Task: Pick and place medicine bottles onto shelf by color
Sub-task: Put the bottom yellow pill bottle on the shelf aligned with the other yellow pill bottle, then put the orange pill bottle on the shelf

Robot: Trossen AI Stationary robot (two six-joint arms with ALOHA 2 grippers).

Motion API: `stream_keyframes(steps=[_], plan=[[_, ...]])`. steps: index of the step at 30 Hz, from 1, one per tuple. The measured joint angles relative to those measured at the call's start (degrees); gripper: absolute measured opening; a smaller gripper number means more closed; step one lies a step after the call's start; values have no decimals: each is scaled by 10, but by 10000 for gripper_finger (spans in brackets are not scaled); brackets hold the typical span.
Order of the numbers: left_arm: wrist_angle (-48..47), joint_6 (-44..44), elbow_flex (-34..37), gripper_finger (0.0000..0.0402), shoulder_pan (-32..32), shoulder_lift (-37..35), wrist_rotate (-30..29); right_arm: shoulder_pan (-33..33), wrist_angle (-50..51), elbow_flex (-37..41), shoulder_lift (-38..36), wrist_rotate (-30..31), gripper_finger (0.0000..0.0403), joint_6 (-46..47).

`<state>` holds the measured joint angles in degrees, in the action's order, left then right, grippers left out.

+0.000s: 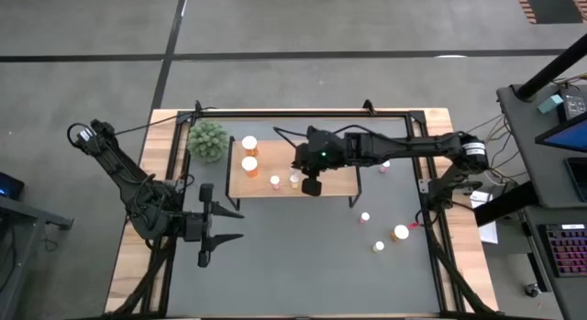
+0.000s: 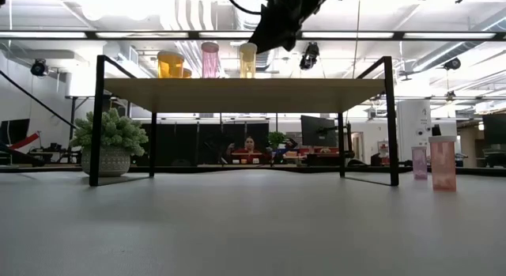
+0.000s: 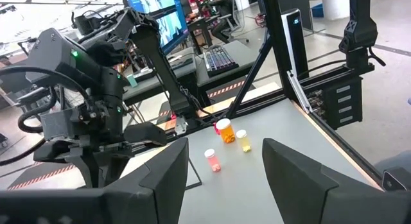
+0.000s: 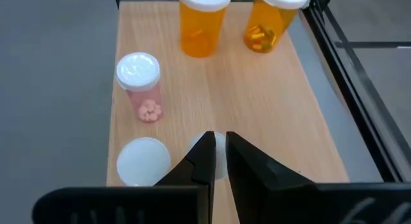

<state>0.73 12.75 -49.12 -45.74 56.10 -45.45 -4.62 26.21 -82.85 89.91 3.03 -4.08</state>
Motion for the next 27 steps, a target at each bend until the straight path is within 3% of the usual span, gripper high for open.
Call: stream_keyframes(steps=[27], plan=[[2, 1, 0, 183, 0, 0, 0, -6, -12, -21, -9, 18, 27, -44]])
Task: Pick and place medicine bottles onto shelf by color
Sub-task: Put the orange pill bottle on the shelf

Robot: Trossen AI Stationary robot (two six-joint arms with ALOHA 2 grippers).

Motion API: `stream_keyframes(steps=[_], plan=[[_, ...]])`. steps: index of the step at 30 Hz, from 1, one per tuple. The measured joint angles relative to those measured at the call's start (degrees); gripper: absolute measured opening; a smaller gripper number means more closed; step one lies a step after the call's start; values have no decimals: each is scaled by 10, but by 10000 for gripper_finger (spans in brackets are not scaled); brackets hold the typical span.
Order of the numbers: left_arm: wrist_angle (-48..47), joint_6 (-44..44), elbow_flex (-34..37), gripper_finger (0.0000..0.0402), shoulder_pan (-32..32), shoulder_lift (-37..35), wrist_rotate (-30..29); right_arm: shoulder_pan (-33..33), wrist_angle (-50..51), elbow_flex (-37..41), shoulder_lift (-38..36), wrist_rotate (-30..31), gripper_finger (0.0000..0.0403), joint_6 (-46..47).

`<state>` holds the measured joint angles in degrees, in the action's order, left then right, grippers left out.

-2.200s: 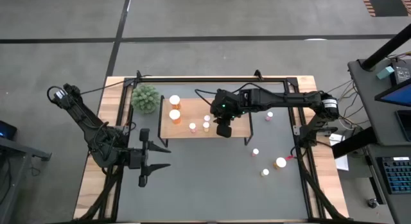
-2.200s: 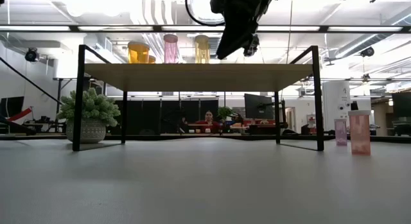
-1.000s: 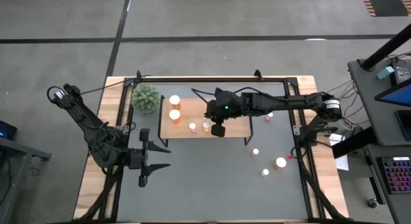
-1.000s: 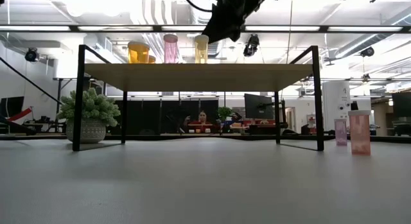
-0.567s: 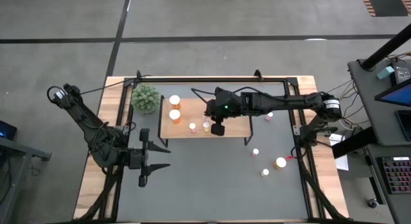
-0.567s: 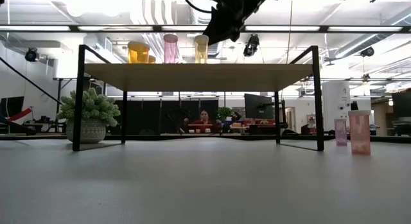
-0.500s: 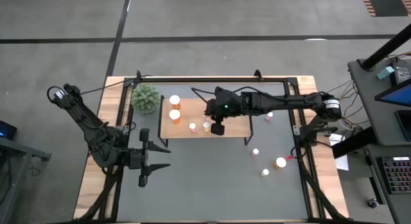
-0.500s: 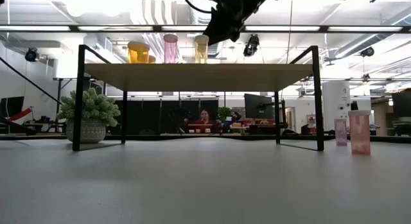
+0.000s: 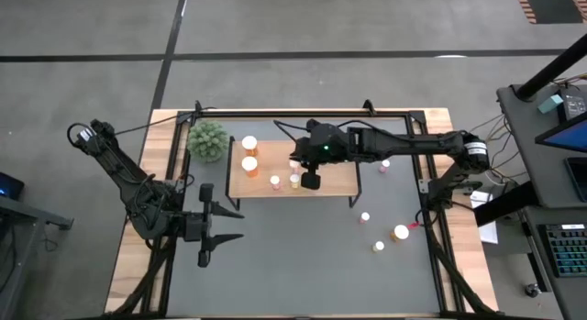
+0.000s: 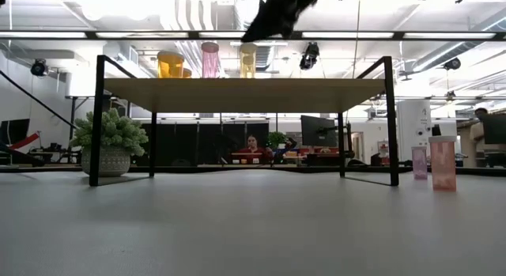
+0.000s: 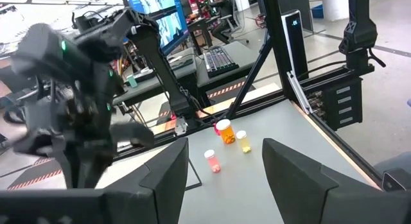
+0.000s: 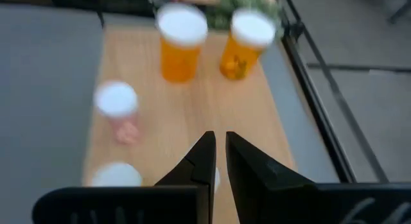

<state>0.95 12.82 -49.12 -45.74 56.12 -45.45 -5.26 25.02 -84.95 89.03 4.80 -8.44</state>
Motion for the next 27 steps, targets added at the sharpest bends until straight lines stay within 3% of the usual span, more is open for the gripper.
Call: stream_keyframes(steps=[9, 13, 18, 22, 27], plan=[[0, 0, 0, 183, 0, 0, 0, 107, 12, -5, -80, -1, 27, 56], [2, -3, 0, 183, 0, 0, 0, 179, 12, 12, -104, 4, 27, 130], [19, -5, 0, 183, 0, 1, 2, 260, 58, 18, -106, 54, 27, 247], [27, -5, 0, 183, 0, 9, 3, 305, 147, 18, -105, 68, 27, 356], [45, -4, 0, 183, 0, 22, 3, 354, 354, 18, -100, 68, 27, 556]])
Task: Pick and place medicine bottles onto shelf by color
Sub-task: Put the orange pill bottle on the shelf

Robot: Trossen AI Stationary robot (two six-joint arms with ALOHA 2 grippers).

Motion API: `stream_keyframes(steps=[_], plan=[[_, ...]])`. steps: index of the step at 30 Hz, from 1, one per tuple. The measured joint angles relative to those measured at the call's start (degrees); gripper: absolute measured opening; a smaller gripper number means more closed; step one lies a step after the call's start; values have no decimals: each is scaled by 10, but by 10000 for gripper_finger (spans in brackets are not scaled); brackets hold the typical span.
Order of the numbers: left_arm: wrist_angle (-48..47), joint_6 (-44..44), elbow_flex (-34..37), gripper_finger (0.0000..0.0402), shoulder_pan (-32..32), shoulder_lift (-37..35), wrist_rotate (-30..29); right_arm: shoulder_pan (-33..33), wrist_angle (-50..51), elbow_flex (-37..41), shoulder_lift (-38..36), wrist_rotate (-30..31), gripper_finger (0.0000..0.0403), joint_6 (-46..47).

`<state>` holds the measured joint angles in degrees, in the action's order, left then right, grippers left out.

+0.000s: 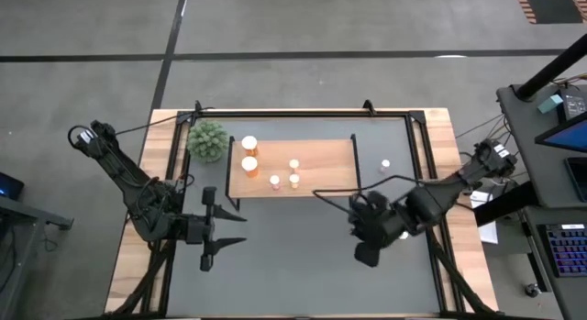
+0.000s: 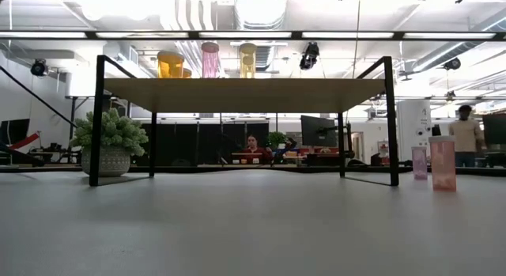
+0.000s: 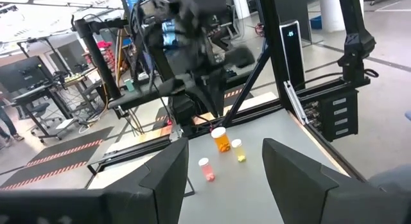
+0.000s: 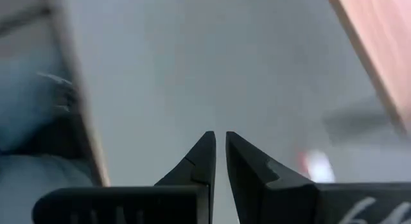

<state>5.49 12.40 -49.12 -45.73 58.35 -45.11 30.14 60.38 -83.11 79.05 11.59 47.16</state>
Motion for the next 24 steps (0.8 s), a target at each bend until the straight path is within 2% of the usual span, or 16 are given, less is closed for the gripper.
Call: stream_keyframes(steps=[3, 6, 9, 15, 19, 24], plan=[[6, 0, 0, 183, 0, 2, 0, 23, 131, 8, 8, 0, 26, 150], [10, 0, 0, 183, 0, 3, 0, 43, 193, 39, 6, -25, 15, 252], [13, -1, 0, 183, -1, 3, 0, 62, 184, 91, -15, -46, 9, 328], [14, -24, 0, 183, -1, 3, 0, 99, 149, 203, -67, -46, 16, 483], [14, -30, 0, 183, -2, 3, 0, 112, 99, 257, -99, -46, 58, 549], [13, -30, 0, 183, -2, 3, 0, 116, 89, 290, -108, -89, 146, 592]])
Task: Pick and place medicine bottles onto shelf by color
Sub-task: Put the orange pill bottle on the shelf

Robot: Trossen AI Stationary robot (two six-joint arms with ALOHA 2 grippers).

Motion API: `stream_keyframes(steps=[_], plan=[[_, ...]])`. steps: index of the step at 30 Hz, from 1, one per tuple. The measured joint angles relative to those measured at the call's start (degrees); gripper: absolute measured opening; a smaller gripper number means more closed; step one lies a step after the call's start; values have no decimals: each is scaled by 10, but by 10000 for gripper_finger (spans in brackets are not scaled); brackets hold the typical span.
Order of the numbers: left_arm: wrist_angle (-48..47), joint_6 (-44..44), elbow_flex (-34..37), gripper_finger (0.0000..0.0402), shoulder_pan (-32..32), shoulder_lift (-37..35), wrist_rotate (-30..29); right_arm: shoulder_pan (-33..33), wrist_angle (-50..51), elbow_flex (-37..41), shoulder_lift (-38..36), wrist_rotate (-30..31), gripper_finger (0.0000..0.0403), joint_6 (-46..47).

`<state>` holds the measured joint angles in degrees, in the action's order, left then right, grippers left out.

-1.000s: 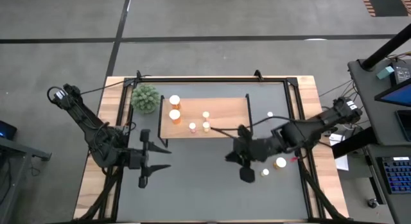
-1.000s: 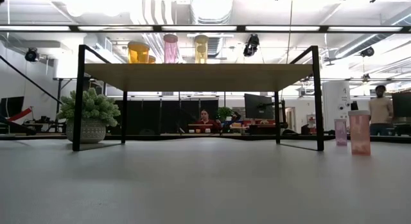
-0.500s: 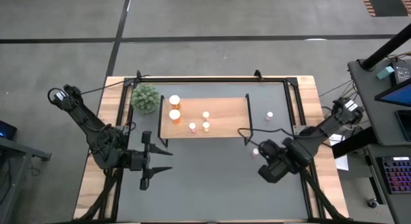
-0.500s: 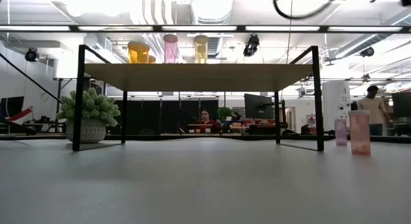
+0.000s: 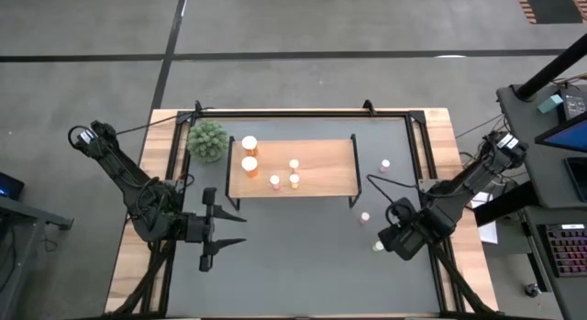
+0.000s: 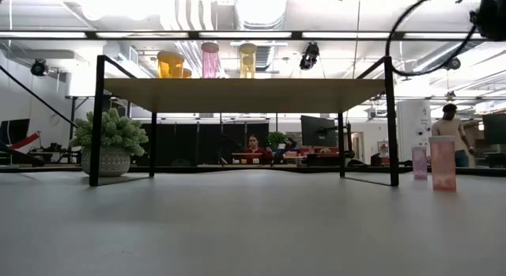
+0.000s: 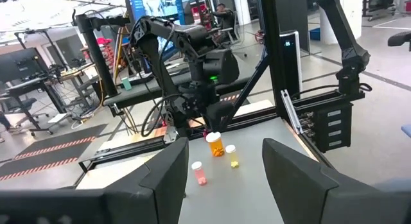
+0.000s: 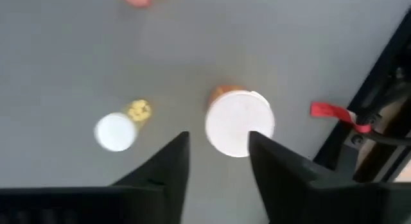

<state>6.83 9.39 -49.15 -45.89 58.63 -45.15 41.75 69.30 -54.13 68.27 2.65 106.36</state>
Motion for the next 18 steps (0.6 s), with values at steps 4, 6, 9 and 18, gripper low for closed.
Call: stream_keyframes(steps=[4, 6, 9, 18], plan=[[-1, 0, 0, 183, 0, 0, 0, 0, -6, 16, 8, -7, 220, 6], [-1, 0, 0, 183, 0, 0, 0, 0, -6, 20, 12, -7, 251, 6], [-1, 0, 0, 183, 0, 0, 0, 0, -9, 31, 18, -7, 288, 6], [-1, 0, 0, 183, 0, 0, -1, 0, -82, 91, 20, -10, 307, 12]])
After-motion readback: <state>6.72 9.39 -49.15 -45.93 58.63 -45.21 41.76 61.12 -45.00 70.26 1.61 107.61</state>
